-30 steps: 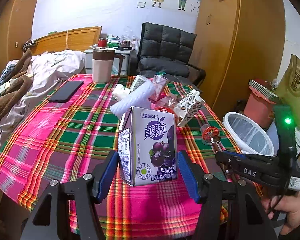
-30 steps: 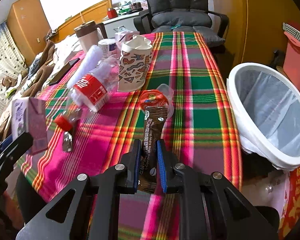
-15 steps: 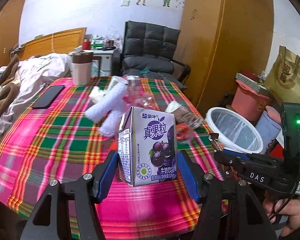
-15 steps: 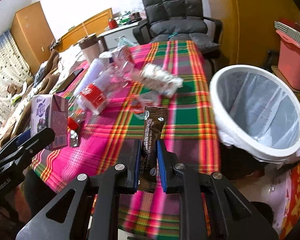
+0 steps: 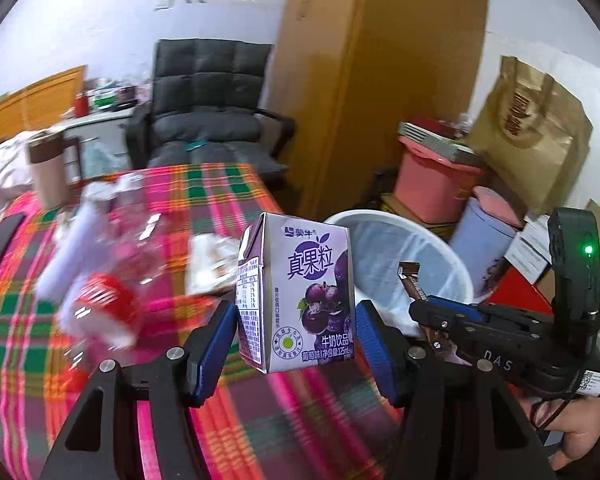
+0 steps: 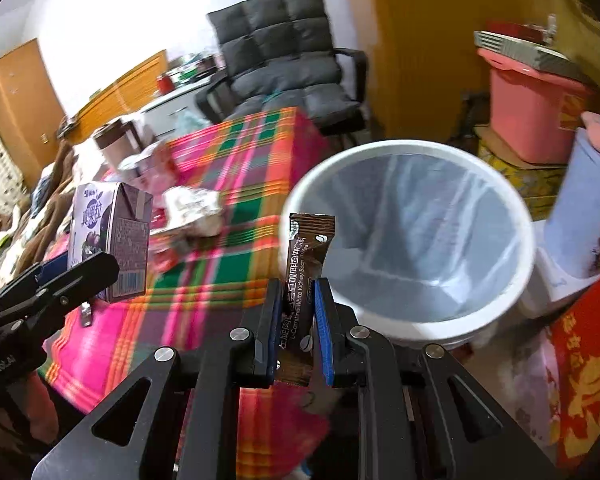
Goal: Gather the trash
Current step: 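Carry the carton and wrapper over the wastebasket and open both grippers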
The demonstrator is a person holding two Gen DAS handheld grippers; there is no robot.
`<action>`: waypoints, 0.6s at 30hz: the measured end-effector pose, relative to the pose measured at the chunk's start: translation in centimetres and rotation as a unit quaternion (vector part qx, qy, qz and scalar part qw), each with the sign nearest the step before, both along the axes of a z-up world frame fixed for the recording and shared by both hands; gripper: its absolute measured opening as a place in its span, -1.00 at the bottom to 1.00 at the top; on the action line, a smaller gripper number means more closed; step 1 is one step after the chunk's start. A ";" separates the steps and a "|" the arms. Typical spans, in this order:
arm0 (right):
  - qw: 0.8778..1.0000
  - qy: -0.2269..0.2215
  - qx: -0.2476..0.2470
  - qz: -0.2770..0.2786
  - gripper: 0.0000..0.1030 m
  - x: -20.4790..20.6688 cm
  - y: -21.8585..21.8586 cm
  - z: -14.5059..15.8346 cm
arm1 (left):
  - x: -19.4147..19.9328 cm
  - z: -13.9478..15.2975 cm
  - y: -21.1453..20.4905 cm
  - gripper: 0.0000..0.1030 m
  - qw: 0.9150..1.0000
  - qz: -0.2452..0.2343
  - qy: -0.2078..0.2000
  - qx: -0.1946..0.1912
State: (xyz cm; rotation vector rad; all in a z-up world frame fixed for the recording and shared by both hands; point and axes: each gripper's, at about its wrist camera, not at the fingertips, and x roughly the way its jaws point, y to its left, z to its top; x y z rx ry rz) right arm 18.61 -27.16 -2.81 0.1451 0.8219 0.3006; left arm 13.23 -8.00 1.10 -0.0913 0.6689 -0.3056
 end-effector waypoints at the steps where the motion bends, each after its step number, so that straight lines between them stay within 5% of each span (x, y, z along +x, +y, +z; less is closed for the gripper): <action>1: 1.000 0.001 -0.002 -0.004 -0.63 0.2 -0.6 -0.1 | 0.5 0.0 -0.7 0.19 1.000 -0.007 -0.001 0.001; 18: 0.998 0.026 -0.021 -0.047 -0.62 3.2 -5.7 -1.9 | 8.8 -2.9 -9.3 0.20 0.995 -0.093 0.040 0.006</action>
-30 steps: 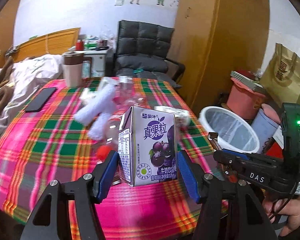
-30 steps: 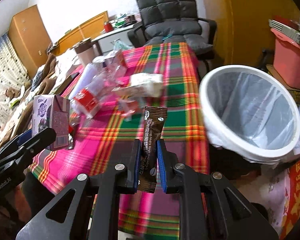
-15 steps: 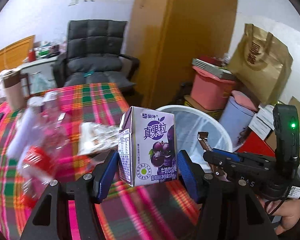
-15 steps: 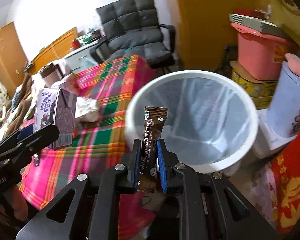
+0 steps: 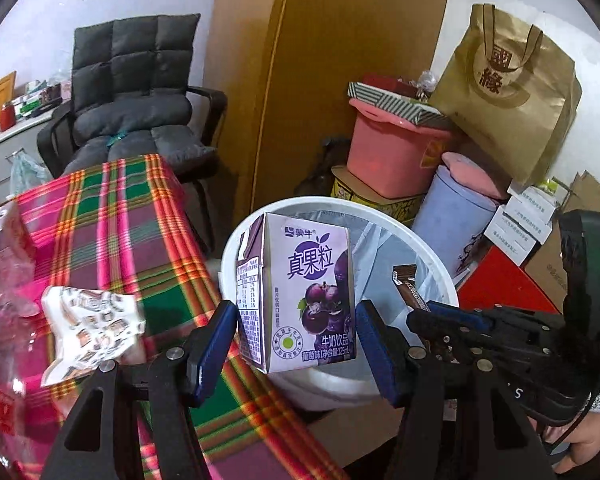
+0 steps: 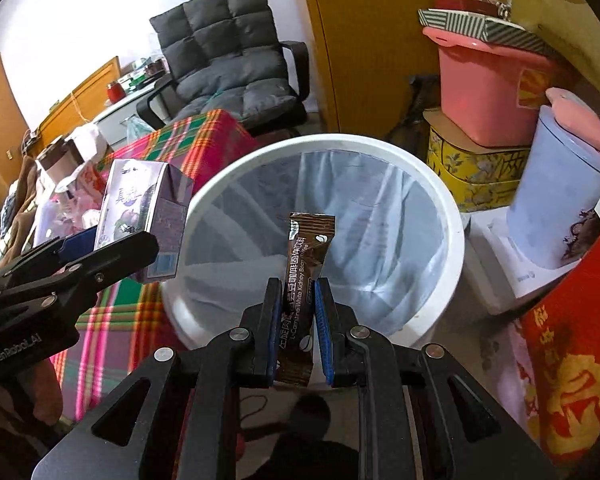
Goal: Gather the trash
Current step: 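Carry the carton and wrapper over the wastebasket and open both grippers, then move the left gripper to the Coca-Cola bottle while the right gripper grasps the red-lidded cup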
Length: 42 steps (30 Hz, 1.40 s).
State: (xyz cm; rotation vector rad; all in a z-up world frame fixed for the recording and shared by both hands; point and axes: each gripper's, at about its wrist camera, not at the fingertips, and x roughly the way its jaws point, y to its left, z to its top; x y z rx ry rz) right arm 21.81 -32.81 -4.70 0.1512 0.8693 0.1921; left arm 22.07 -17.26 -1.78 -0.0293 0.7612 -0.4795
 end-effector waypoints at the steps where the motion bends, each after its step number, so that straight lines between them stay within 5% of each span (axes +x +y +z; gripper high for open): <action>1: 1.000 0.003 0.000 0.000 -0.62 0.2 -0.1 -0.2 | 0.3 -0.2 -0.2 0.20 1.000 -0.002 0.003 0.001; 4: 1.000 0.011 0.000 0.001 -0.44 0.5 -0.4 -0.6 | 0.7 -0.6 -0.6 0.20 1.000 0.000 0.005 0.005; 6: 1.000 0.012 -0.001 0.001 -0.04 0.7 -0.6 -0.8 | 0.7 -0.7 -0.6 0.20 1.000 0.001 0.005 0.003; 8: 1.000 0.011 0.002 0.000 0.10 0.8 -0.7 -0.8 | 0.7 -0.7 -0.5 0.21 1.000 0.004 0.004 0.002; 23: 1.000 -0.023 0.012 -0.004 0.10 -1.4 -0.3 1.3 | -2.6 1.4 2.8 0.22 0.999 0.051 -0.019 0.000; 42: 0.994 -0.052 0.033 0.087 0.10 -5.8 6.1 2.7 | -10.6 2.0 10.1 0.22 0.992 0.119 -0.033 0.014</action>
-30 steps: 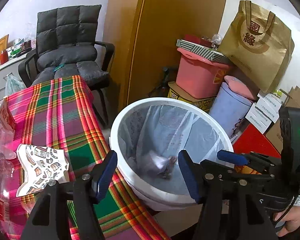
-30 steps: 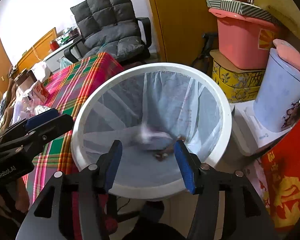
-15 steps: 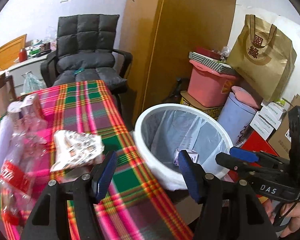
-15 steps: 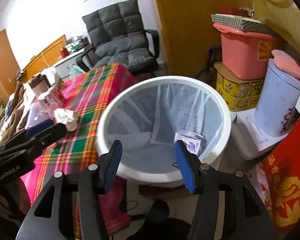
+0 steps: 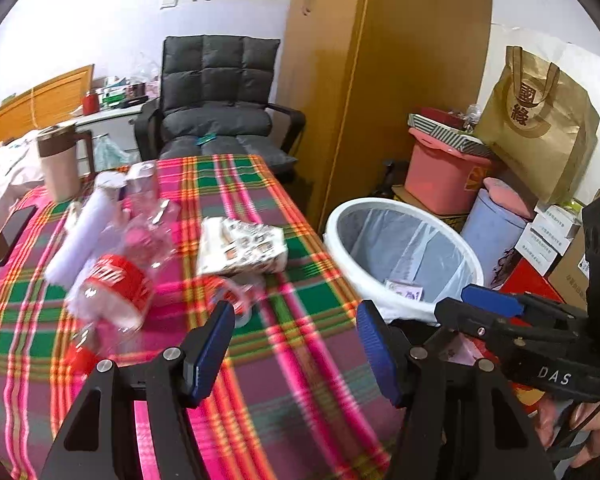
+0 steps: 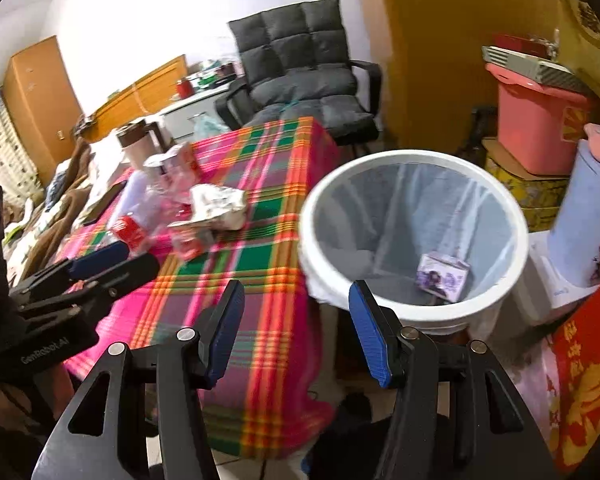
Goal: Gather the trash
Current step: 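Move the left gripper to the Coca-Cola bottle while the right gripper grasps the red-lidded cup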
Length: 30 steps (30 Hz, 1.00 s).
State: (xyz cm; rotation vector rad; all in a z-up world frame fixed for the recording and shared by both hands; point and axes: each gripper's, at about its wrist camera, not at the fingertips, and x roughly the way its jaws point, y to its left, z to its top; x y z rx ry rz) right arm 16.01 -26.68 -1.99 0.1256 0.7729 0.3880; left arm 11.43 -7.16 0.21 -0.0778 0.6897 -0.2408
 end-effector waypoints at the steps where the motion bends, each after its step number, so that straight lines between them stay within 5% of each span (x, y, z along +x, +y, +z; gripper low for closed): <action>1: 1.000 0.000 0.002 0.010 0.10 0.0 0.4 0.0 | -0.3 0.0 0.4 0.22 1.000 0.002 0.000 0.000; 30: 0.995 0.010 -0.019 0.093 0.10 1.1 8.5 -0.5 | -2.4 -3.4 12.6 0.22 0.988 0.152 0.034 -0.013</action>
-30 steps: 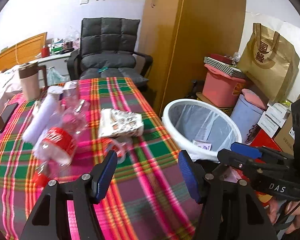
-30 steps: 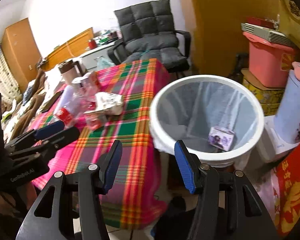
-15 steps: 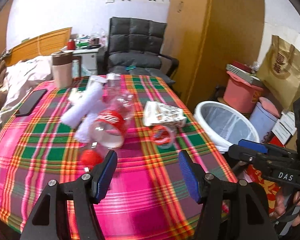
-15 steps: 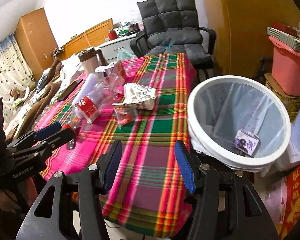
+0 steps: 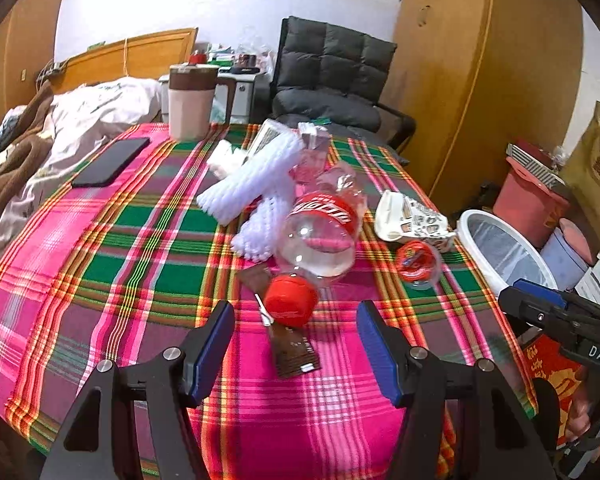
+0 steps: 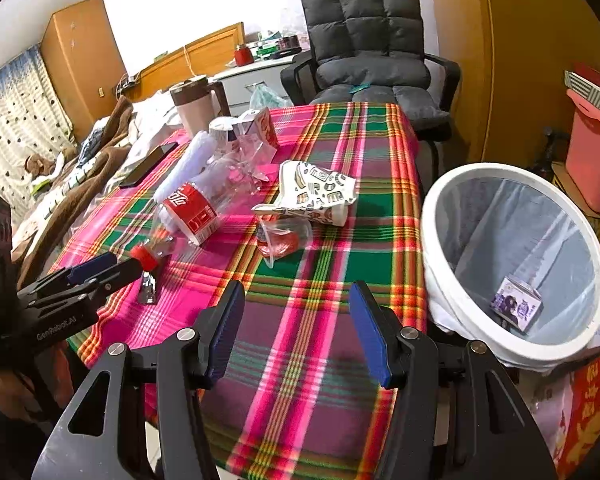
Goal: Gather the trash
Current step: 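Move the left gripper to the Coca-Cola bottle while the right gripper grasps the red-lidded cup, then carry the bottle and cup over the wastebasket and release both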
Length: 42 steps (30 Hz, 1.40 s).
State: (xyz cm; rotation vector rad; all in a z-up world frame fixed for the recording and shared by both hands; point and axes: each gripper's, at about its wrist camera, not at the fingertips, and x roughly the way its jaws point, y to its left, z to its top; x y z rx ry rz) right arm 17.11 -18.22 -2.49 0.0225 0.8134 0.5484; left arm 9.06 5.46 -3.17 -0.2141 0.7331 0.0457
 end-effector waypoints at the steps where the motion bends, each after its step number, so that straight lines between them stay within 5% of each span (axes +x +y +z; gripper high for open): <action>1: 1.000 -0.001 -0.002 0.001 0.10 0.1 0.2 0.0 | 0.2 -0.2 0.1 0.22 1.000 0.000 0.002 -0.002; 17: 1.000 0.017 -0.015 0.014 0.04 3.3 3.3 -1.8 | 3.7 -0.4 0.5 0.22 0.999 -0.050 -0.011 0.000; 29: 0.999 0.027 -0.017 -0.003 -0.76 3.9 2.5 -2.5 | 7.4 0.3 -0.7 0.22 0.995 -0.093 -0.008 0.032; 42: 1.000 0.024 -0.002 -0.010 -0.81 3.2 0.6 -2.3 | 7.8 -0.8 -0.5 0.21 0.997 -0.070 0.012 0.015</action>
